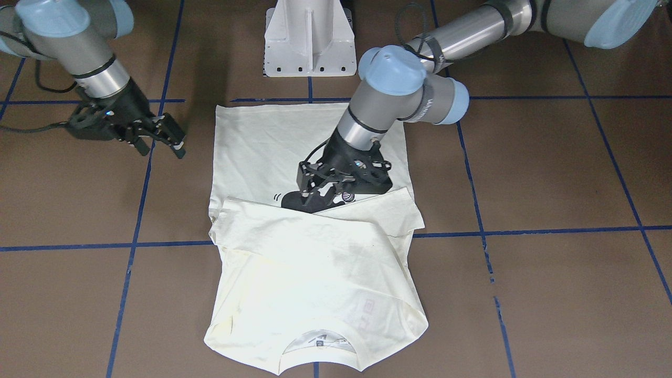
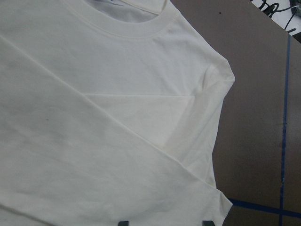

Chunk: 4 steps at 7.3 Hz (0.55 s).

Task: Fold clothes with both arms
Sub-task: 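Release the sleeve and move both grippers to the shirt hem corners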

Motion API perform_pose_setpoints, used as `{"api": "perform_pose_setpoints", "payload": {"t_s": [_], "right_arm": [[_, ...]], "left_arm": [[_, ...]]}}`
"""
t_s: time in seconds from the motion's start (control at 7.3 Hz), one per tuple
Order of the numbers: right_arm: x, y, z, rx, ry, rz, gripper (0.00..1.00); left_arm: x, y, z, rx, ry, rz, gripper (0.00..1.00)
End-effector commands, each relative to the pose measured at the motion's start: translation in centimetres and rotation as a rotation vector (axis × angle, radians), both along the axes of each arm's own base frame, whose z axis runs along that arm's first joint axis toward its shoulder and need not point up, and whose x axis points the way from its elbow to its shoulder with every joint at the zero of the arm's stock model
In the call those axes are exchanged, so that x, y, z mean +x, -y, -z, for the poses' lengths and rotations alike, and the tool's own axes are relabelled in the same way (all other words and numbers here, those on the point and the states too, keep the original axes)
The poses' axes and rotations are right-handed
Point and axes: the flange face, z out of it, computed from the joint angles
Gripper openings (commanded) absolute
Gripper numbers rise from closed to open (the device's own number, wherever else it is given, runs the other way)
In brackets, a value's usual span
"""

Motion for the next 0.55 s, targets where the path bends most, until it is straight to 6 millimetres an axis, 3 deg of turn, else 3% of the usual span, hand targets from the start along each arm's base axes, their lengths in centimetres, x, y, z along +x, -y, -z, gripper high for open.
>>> {"api": "perform_pose_setpoints", "payload": {"t_s": [0.0,0.14,0.41], "right_arm": [[-7.4,-10.7,0.7,-0.057,-0.008,-0.083,0.92],[-10.0,-14.8,0.6,-0.039,-0.048,-0.113,0.92],[-11.8,-19.0,0.4,-0.073,-0.049,-0.139,0.85]], "left_arm": [[-5.3,-1.9,-4.9,0.03,0.033,-0.025,0.59],[-5.1,-1.9,-5.6,0.023,0.043,-0.024,0.59],[-5.2,-1.8,-5.9,0.018,0.046,-0.02,0.59]]}}
